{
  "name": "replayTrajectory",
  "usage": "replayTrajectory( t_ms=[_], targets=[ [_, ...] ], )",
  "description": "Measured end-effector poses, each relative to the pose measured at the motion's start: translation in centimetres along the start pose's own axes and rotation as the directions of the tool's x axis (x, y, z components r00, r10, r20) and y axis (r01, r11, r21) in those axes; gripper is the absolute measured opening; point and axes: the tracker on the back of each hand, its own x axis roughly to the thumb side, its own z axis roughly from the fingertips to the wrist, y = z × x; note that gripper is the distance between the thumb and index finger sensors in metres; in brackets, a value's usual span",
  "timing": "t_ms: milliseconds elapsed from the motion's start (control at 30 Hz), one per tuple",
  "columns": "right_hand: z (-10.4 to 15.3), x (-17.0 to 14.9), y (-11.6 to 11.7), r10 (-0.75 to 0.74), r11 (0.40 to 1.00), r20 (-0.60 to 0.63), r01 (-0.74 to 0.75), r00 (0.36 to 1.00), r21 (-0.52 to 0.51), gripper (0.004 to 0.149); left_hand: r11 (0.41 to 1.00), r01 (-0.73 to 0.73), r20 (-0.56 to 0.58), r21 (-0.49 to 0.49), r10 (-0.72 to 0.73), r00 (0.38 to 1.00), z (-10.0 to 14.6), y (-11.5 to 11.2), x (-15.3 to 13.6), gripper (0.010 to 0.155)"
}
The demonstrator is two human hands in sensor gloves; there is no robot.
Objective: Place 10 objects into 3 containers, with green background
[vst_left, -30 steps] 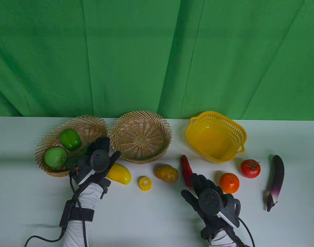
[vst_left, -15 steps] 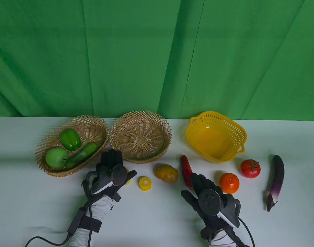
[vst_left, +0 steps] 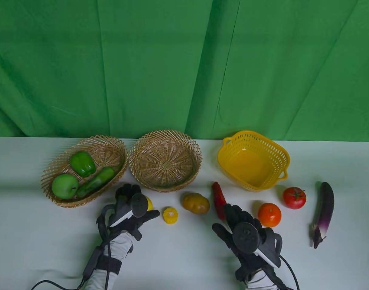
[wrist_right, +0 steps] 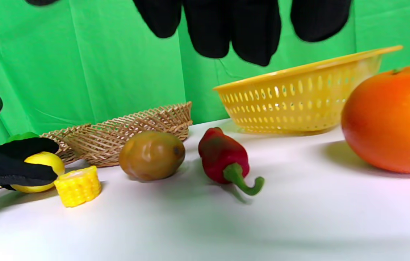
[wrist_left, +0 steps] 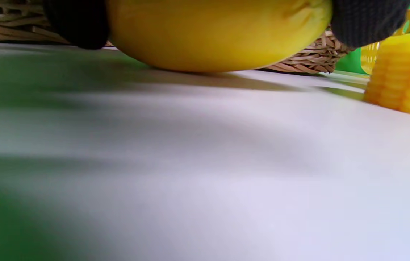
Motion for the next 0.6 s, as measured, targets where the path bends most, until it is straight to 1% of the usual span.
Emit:
replayTrajectory(
  t_ms=[200,367,467,600],
  targets=[
    [0.01,-0.02,-0.01,-0.001,1.000,-0.001,0.001,1.000,0.001,0.078,1.000,0.015,-0.001,-0.015,-0.015,1.000,-0.49,0.48,0.01,0.113],
    [-0.01,-0.02,-0.09,-0.006,1.000,0.000,0.006,1.000,-0.005,0.078,1.000,0.020,0.016,0.001,-0.020,1.000,-0.57,0.73,-0.08,0.112],
    [-0.04,-0.02,-0.05,-0.005,1.000,0.000,0.005,1.000,-0.002,0.078,0.999,0.046,0.033,-0.009,-0.046,0.998,-0.28,0.85,0.11,0.112],
    [0.00,0.01,-0.11,-0.007,1.000,0.002,0.007,1.000,-0.004,0.078,0.998,0.070,0.054,0.002,-0.070,0.996,0.33,0.94,0.39,0.113]
  ],
)
